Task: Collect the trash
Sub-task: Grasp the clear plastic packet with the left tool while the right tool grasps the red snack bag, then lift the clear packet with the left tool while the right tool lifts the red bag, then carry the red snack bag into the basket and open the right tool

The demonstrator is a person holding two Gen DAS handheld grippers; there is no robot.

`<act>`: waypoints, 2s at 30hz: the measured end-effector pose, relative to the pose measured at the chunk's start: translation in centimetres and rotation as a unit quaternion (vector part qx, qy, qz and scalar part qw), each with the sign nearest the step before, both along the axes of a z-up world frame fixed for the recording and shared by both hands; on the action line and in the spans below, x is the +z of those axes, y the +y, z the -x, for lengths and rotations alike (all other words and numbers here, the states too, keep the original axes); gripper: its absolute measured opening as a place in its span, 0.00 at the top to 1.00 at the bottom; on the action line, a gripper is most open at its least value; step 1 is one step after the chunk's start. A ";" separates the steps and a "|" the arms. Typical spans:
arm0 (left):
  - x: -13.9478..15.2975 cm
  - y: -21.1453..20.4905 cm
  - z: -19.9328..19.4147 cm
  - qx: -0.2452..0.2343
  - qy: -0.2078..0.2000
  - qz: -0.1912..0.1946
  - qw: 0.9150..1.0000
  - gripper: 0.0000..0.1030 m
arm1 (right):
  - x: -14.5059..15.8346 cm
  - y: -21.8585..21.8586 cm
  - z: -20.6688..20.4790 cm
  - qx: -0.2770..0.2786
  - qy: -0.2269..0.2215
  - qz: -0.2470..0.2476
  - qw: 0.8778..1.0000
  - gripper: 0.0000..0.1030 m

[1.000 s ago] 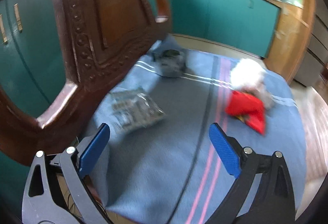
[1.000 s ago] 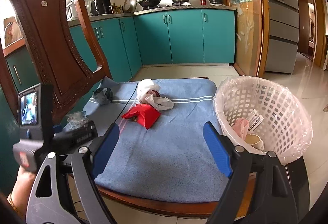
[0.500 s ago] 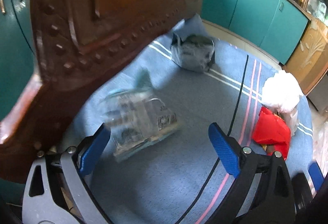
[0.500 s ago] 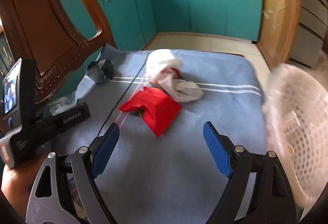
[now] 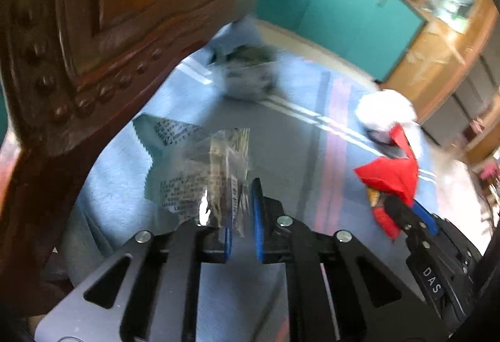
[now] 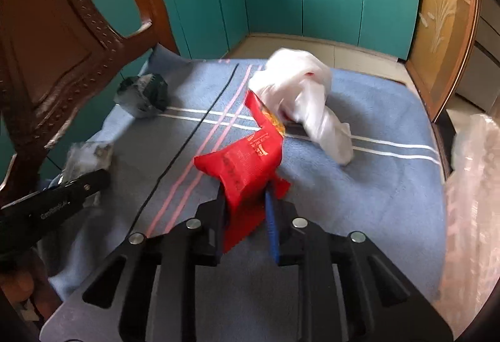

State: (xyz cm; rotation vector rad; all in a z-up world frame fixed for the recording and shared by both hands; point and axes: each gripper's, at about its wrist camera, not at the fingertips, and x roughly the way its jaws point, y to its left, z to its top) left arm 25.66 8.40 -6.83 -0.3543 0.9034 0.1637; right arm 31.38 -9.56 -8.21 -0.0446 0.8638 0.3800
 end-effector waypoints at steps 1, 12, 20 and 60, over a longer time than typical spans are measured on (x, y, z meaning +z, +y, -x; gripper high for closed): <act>0.6 -0.3 0.6 -0.013 -0.009 -0.002 1.000 0.89 | 0.7 -0.5 0.8 -0.002 -0.003 -0.005 1.000 0.78; 9.7 -4.8 11.1 -0.197 -0.173 0.049 0.964 0.89 | 9.0 -7.4 13.3 -0.042 -0.094 -0.083 0.991 0.78; 9.1 -8.0 12.3 -0.204 -0.173 -0.031 0.963 0.89 | 7.2 -7.5 15.0 -0.049 -0.092 -0.077 0.992 0.78; 7.5 -8.8 11.4 -0.197 -0.137 -0.052 0.969 0.89 | 8.6 -18.3 12.0 -0.220 -0.138 -0.105 0.960 0.77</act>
